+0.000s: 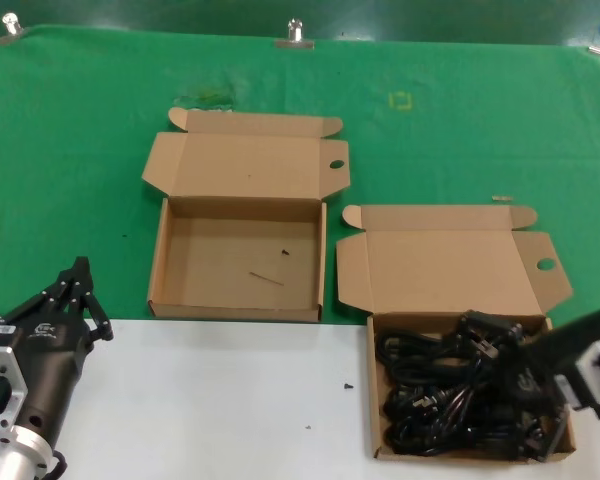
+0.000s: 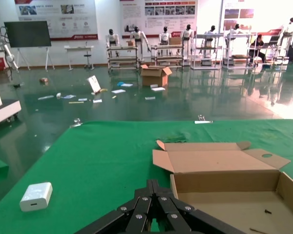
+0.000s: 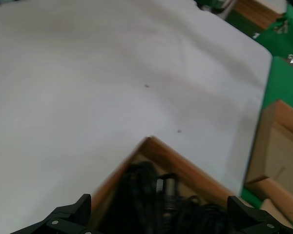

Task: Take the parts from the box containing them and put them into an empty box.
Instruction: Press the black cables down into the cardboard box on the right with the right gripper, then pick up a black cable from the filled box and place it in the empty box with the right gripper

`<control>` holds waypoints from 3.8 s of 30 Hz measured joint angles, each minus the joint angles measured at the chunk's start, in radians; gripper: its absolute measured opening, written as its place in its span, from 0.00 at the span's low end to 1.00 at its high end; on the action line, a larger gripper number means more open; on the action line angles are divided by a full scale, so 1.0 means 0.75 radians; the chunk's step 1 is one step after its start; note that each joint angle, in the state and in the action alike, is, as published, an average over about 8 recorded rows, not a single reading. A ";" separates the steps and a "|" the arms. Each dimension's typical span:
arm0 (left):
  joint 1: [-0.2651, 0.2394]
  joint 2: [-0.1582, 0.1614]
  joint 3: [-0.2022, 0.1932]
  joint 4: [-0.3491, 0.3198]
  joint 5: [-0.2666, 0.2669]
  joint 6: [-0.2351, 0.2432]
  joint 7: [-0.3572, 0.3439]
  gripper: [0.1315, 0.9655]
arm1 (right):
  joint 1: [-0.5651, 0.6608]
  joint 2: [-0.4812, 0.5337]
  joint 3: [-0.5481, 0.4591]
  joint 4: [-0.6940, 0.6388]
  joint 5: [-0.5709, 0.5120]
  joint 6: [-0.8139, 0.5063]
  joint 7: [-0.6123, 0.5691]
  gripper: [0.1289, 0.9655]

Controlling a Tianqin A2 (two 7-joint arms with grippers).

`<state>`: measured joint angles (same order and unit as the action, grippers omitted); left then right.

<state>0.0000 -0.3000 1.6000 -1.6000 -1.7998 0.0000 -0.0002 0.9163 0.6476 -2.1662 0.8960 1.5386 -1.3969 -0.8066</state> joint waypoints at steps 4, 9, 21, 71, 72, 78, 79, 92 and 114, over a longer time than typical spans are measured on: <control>0.000 0.000 0.000 0.000 0.000 0.000 0.000 0.01 | 0.071 -0.092 -0.009 -0.161 -0.018 0.025 -0.060 1.00; 0.000 0.000 0.000 0.000 0.000 0.000 0.000 0.01 | 0.147 -0.184 -0.017 -0.347 -0.040 0.049 -0.131 1.00; 0.000 0.000 0.000 0.000 0.000 0.000 0.000 0.01 | 0.134 -0.197 -0.013 -0.351 -0.047 0.028 -0.095 0.98; 0.000 0.000 0.000 0.000 0.000 0.000 -0.001 0.01 | 0.030 -0.110 0.031 -0.198 -0.009 0.013 0.007 0.20; 0.000 0.000 0.000 0.000 0.000 0.000 -0.001 0.01 | 0.031 -0.109 0.033 -0.190 -0.006 0.013 0.016 0.20; 0.000 0.000 0.000 0.000 0.000 0.000 -0.001 0.01 | 0.038 -0.096 0.050 -0.134 0.014 0.005 0.082 0.20; 0.000 0.000 0.000 0.000 0.000 0.000 -0.001 0.01 | 0.041 -0.093 0.053 -0.124 0.018 0.004 0.094 0.20; 0.000 0.000 0.000 0.000 0.000 0.000 0.000 0.01 | 0.127 -0.138 0.108 -0.081 0.085 0.023 0.261 0.20; 0.000 0.000 0.000 0.000 0.000 0.000 0.000 0.01 | 0.401 -0.651 0.276 -0.897 0.191 0.341 -0.060 0.20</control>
<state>0.0000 -0.3000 1.6001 -1.6000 -1.7996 0.0000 -0.0005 1.2174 0.1592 -1.9593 0.2236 1.6821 -1.1410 -0.8517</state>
